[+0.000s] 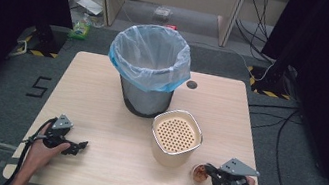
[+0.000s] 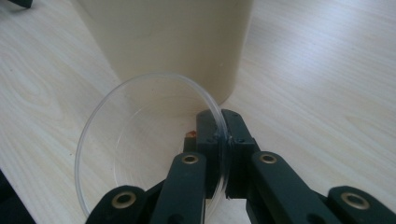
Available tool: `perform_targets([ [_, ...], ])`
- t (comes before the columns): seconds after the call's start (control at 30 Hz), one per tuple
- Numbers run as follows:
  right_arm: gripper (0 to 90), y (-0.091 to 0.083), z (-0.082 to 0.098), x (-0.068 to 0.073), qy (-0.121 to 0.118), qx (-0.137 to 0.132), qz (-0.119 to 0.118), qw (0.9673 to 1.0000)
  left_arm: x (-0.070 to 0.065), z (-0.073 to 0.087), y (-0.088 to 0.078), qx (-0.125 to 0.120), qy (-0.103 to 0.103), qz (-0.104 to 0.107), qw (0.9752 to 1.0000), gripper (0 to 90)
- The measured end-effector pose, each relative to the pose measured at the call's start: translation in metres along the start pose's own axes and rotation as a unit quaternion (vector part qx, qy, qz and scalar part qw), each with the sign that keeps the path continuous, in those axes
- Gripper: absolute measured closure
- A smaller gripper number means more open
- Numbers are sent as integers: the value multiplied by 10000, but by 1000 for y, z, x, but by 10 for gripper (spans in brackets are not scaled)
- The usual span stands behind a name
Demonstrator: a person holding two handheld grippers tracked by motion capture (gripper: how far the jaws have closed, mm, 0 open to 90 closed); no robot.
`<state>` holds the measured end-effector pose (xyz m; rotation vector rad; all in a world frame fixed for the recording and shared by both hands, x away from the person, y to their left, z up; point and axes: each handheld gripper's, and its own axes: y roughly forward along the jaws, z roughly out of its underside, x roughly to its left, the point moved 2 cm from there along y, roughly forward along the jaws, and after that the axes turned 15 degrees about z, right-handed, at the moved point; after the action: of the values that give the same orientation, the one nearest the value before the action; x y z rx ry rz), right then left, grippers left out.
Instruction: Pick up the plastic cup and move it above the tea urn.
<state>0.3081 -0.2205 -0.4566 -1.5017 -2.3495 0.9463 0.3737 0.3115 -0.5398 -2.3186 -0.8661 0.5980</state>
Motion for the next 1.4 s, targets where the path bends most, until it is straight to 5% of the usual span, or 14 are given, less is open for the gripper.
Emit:
perform_targets([
  [0.6, 874, -4, -20, -38, 23, -445, 678, 9967, 0, 0, 0, -1, -2, 2, 10000, 0],
  [1.03, 874, 4, -31, -55, 80, -507, 862, 9950, 0, 0, 0, 0, -1, 2, 10000, 0],
  [1.4, 874, 14, -64, -70, -5, -834, 1115, 9903, 0, 0, 0, 0, -1, 2, 10000, 0],
])
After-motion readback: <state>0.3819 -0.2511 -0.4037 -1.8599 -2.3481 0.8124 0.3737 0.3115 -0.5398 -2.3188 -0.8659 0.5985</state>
